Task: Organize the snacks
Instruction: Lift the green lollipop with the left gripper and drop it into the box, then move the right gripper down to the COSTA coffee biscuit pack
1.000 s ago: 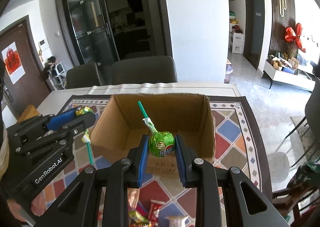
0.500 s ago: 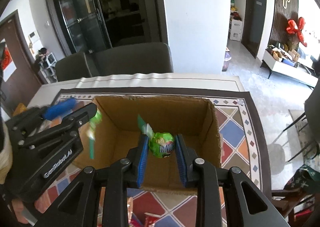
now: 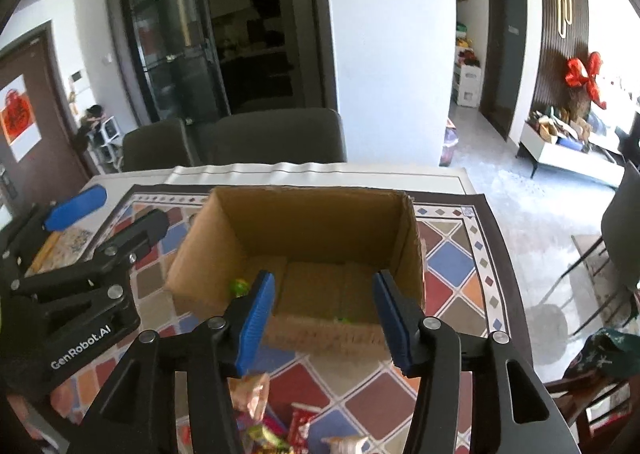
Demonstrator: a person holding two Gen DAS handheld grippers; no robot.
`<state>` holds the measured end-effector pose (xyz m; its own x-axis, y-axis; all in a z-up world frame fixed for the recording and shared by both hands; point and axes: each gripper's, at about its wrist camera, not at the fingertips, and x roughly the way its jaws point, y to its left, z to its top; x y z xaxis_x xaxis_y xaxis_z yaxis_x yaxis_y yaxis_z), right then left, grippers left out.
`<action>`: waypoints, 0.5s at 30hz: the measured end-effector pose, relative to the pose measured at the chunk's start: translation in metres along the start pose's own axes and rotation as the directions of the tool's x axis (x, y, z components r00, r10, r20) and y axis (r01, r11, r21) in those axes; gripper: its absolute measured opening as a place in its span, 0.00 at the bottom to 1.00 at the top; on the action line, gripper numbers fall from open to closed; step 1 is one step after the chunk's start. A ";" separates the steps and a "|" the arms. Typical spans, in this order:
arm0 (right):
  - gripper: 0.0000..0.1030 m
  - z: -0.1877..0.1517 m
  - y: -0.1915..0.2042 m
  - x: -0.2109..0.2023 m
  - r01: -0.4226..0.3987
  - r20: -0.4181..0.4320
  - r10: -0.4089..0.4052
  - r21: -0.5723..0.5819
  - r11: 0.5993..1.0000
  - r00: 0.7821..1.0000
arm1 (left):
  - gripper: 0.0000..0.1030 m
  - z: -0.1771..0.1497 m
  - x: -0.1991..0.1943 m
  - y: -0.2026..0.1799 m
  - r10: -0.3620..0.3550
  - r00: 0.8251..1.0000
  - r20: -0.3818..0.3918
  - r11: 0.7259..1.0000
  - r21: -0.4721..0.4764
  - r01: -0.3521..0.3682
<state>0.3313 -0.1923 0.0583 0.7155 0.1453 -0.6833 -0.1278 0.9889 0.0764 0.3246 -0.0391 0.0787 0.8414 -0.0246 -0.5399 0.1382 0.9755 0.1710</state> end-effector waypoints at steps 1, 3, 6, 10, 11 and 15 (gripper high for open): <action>0.51 -0.004 0.002 -0.006 -0.006 0.009 0.006 -0.004 1.000 1.000 | 0.74 -0.003 -0.008 0.001 -0.009 1.000 0.006 1.000 -0.003 0.009; 0.51 -0.014 0.005 -0.017 -0.012 0.025 0.012 -0.006 1.000 1.000 | 0.75 -0.010 -0.020 0.003 -0.035 0.999 0.011 0.999 -0.018 0.035; 0.51 -0.027 0.010 -0.031 -0.028 0.042 0.027 0.003 1.000 0.999 | 0.75 -0.024 -0.039 0.005 -0.049 0.999 0.009 0.998 -0.045 0.049; 0.51 -0.045 0.016 -0.046 -0.043 0.049 0.042 0.009 0.999 0.998 | 0.75 -0.043 -0.056 0.010 -0.054 0.999 -0.008 0.996 -0.071 0.053; 0.51 -0.050 0.019 -0.049 -0.044 0.051 0.044 0.008 0.999 0.998 | 0.75 -0.048 -0.061 0.010 -0.057 0.998 -0.009 0.996 -0.075 0.057; 0.51 -0.066 0.027 -0.059 -0.051 0.052 0.051 0.002 0.999 0.997 | 0.76 -0.068 -0.078 0.011 -0.066 0.998 -0.013 0.994 -0.088 0.064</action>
<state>0.2401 -0.1766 0.0524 0.7426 0.1966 -0.6403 -0.1627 0.9803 0.1123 0.2250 -0.0120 0.0659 0.8235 -0.0858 -0.5608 0.1454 0.9874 0.0625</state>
